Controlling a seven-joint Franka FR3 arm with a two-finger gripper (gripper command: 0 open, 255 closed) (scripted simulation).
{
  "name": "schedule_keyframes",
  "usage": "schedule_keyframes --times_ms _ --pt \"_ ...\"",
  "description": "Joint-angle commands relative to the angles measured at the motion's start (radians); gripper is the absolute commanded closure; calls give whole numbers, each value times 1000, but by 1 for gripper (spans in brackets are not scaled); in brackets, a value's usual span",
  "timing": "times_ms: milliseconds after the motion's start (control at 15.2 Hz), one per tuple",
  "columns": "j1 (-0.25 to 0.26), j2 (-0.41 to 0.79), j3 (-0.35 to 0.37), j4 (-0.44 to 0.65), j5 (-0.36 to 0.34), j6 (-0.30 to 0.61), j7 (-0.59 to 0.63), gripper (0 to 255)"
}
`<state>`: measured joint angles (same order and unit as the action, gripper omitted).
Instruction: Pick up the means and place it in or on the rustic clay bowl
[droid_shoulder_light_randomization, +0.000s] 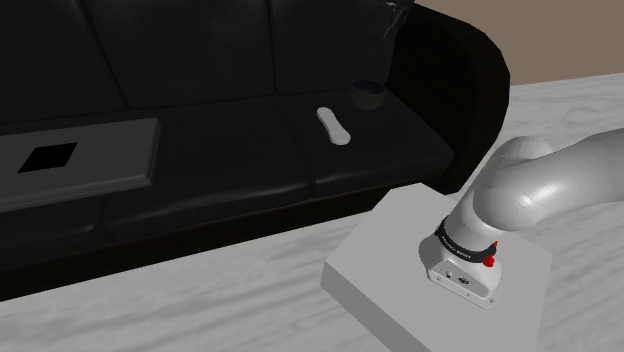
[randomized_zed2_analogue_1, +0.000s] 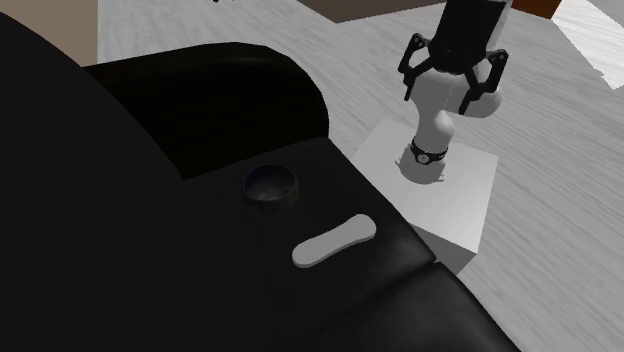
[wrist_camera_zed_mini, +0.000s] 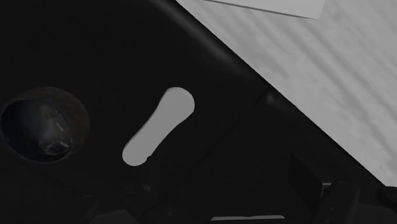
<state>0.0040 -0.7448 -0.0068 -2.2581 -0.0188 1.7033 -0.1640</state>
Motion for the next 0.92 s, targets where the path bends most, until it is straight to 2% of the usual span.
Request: schedule_keyframes --times_ms 0,858 --pt "0 0 0 0 0 0 0 0" --pt "-91 368 1 -40 13 311 229 0"
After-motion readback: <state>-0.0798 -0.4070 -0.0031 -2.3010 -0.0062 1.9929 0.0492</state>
